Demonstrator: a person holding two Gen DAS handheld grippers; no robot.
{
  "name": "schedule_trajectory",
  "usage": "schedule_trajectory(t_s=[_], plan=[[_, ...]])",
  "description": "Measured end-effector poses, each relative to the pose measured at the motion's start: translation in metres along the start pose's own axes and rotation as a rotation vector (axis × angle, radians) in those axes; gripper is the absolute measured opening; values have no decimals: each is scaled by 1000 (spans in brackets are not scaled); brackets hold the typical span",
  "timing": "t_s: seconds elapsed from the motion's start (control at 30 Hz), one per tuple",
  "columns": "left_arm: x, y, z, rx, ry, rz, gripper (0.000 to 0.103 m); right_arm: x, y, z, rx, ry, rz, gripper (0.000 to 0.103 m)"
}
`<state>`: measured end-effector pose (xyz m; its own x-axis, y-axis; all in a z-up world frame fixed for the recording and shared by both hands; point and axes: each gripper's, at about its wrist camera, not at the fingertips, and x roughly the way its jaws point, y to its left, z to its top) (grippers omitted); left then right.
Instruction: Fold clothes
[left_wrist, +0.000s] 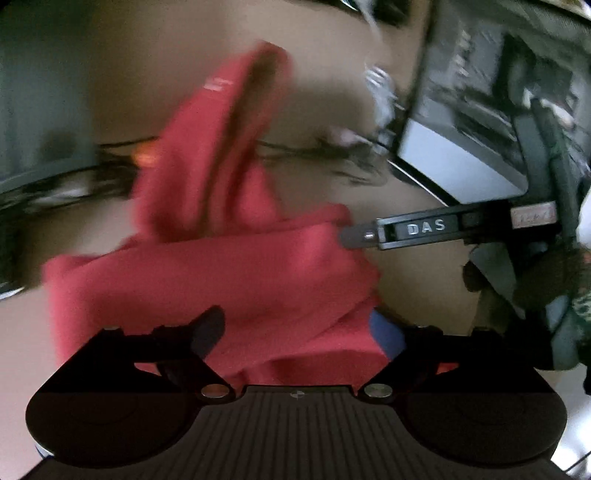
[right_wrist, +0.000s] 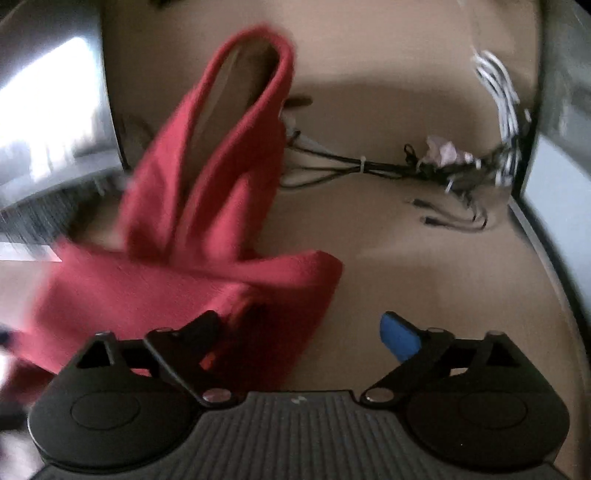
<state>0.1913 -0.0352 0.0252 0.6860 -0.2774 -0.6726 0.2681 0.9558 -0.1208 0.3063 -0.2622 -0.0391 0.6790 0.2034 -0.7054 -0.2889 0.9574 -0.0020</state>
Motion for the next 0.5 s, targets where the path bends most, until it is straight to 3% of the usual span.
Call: schedule_trajectory(t_s=[0.1,0.17,0.27,0.4,0.43,0.5], plan=[[-32,17,-16,-77,4,101,93,15,2,-3,-15,9,-12,103],[-52,27,-31,-121,14,174,94,1,-3,4,17,-19,-18,103],[-80,38,-53,-160,28,248,94,-46,-10,11,39,-157,-65,103],[-108,51,-77,-160,38,275,96,-119,-22,11,78,-359,-143,103],[-112,54,-83,-147,40,271,96,-139,-24,6,87,-415,-185,103],[-121,59,-95,-131,47,262,97,-174,-23,-9,77,-530,-355,103]])
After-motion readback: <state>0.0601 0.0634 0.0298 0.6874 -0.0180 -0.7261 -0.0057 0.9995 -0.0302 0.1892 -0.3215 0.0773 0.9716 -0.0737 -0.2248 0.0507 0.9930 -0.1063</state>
